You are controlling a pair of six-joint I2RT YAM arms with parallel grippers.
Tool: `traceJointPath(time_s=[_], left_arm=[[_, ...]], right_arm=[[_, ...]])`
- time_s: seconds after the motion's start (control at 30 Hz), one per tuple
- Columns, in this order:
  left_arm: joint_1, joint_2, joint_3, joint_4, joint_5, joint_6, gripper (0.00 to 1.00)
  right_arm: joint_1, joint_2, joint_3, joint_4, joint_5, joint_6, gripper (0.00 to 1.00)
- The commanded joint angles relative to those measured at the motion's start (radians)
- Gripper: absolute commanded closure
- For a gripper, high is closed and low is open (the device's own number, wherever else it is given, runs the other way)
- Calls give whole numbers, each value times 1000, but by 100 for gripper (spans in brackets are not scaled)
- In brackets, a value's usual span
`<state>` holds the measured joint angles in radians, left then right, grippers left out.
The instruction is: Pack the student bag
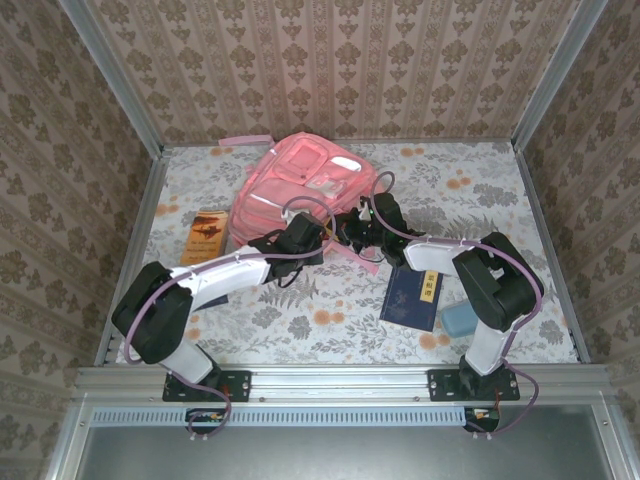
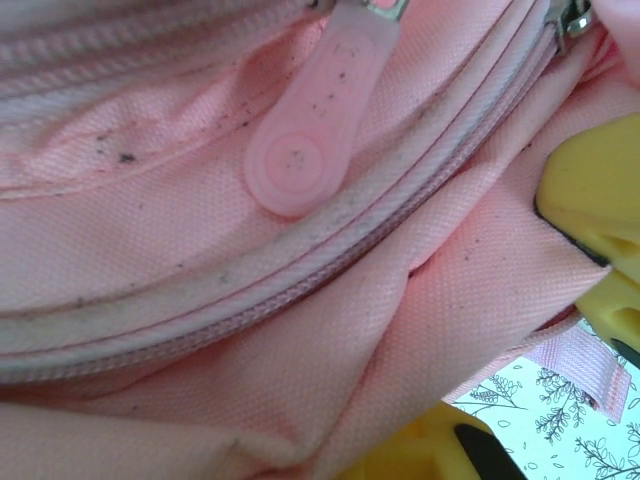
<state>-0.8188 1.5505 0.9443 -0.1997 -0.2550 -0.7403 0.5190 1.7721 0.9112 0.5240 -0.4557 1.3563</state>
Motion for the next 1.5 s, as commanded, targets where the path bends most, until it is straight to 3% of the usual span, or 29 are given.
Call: traceJointPath(time_s=[0.0, 0.33, 0.47, 0.53, 0.7, 0.83, 1.0, 1.2, 1.47], left_arm=[[10, -64, -17, -37, -61, 34, 100], [81, -173, -141, -112, -115, 35, 100], [102, -181, -156, -40, -58, 91, 100], [101, -181, -156, 27, 22, 135, 100], [91, -172, -142, 151, 184, 229, 100], [69, -166, -126, 189, 259, 287, 100], [45, -146, -116, 231, 329, 322, 100], [24, -114, -97, 238, 339, 342, 100], [15, -121, -102, 232, 328, 360, 100]], right_arm=[[-8, -50, 32, -29, 24, -53, 94], [-108, -75, -37, -80, 93, -103, 95], [-116, -81, -26, -105, 85, -121, 92], [-114, -84, -24, -102, 57, -113, 85], [-99, -143, -54, -204, 53, -98, 52], [-81, -232, -72, -378, 113, -121, 44], [-33, -300, -59, -508, 174, -93, 43], [33, -252, -9, -476, 162, 13, 44], [35, -164, 59, -469, 173, 52, 59]])
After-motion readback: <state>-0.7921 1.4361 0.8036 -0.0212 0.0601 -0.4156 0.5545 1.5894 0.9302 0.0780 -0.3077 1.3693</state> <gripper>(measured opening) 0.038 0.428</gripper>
